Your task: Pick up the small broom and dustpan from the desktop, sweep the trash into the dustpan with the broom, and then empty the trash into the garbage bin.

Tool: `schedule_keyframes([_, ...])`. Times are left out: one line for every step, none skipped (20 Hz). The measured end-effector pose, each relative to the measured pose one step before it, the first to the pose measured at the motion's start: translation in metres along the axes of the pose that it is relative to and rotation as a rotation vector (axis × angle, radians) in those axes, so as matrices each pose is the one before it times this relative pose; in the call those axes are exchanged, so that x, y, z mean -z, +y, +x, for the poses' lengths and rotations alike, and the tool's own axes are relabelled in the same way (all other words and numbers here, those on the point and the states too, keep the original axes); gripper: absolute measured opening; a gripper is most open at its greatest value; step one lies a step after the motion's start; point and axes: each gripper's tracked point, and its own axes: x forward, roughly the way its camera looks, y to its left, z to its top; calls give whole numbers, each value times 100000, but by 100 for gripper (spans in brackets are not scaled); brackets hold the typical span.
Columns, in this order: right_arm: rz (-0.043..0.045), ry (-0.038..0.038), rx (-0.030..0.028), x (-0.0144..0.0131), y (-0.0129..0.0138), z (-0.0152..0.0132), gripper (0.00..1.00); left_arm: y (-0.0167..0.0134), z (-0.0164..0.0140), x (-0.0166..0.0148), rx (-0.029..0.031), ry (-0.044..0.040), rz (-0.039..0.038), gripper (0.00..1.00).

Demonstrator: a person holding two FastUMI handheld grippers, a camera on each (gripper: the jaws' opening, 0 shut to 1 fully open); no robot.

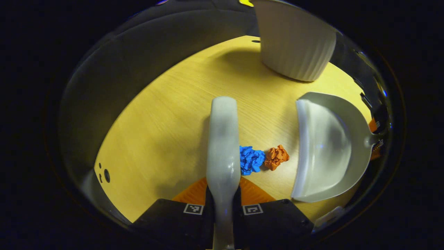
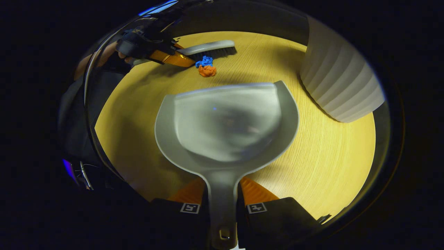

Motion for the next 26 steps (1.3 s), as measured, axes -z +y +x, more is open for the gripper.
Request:
schedule_keyframes([-375, -16, 202, 30, -65, 50, 34, -1295, -95, 38, 4071, 315, 864, 27])
schedule_keyframes([-361, -19, 216, 11, -52, 4, 38, -1611, -14, 93, 3981, 721, -371, 27])
schedule_keyframes([-198, 3, 62, 29, -34, 25, 34, -1479, 27, 215, 3792, 749, -1397, 27])
schedule_keyframes([2, -24, 112, 46, -48, 52, 35, -1137, -136, 276, 3716, 338, -1314, 27])
schedule_keyframes([103, -265, 75, 6, 29, 9, 34, -1451, -129, 183, 3084, 310, -1016, 27])
schedule_keyframes([145, -169, 33, 8, 31, 41, 34, -1004, -102, 172, 1535, 612, -434, 27])
schedule_keyframes([314, -322, -27, -13, -19, -2, 34, -1078, -5, 303, 1391, 992, -36, 27])
schedule_keyframes([247, -216, 17, 82, 27, 64, 34, -678, 42, 320, 1501, 637, 231, 27])
schedule_keyframes([222, -175, -119, 41, 30, -1, 34, -853, -207, 239, 1783, 474, 44, 25])
schedule_keyframes([258, -596, -154, -69, 8, -13, 34, -708, -74, 286, 1477, 595, 231, 27])
schedule_keyframes([182, -757, -144, -44, 7, 61, 34, -695, 12, 147, 995, 583, 335, 25])
schedule_keyframes([123, -873, -419, -118, 106, -48, 34, -328, -79, 132, 1128, 462, 305, 25])
schedule_keyframes([225, -1195, -296, -162, 20, -59, 34, -458, -38, -48, -112, 244, 165, 25])
schedule_keyframes([146, -1069, -313, -144, -3, 3, 34, -244, 39, -21, -1777, -337, -186, 27])
schedule_keyframes([165, -1093, -20, -10, -57, 29, 34, -104, -57, -191, -2783, -1451, -537, 27])
schedule_keyframes([324, -1452, 149, -203, -31, 2, 34, -63, -149, -74, -2109, -1824, -1399, 27])
schedule_keyframes([194, -1344, 172, -44, 81, 89, 34, -109, -312, 17, -1831, -1928, -2557, 27])
schedule_keyframes([251, -921, 19, -80, 65, 38, 34, -44, -220, 261, -1591, -1545, -2278, 27])
schedule_keyframes([231, -926, -325, -11, 44, -9, 34, 164, -660, 423, -3405, -1689, -1216, 27])
schedule_keyframes([181, -899, -233, -48, 27, 43, 34, 151, -616, 230, -2878, -3187, -2217, 27])
schedule_keyframes([37, -989, -252, -318, 9, -124, 34, -100, -888, 335, -1561, -3017, -3936, 25])
schedule_keyframes([-77, -877, -114, -115, 10, 9, 34, 42, -997, 603, -1684, -2937, -4377, 27])
schedule_keyframes([-237, 82, -61, 165, 25, 8, 34, 390, -835, 607, -2725, -2458, -4435, 27])
schedule_keyframes([-20, -307, 94, -29, -31, 15, 37, 698, -899, 628, -2875, -2277, -4694, 27])
schedule_keyframes([265, -214, 31, 91, 13, 13, 34, 806, -984, 778, -2780, -2706, -5732, 27])
schedule_keyframes([823, -94, -10, 24, 24, -76, 34, 737, -987, 825, -1649, -1680, -5699, 27])
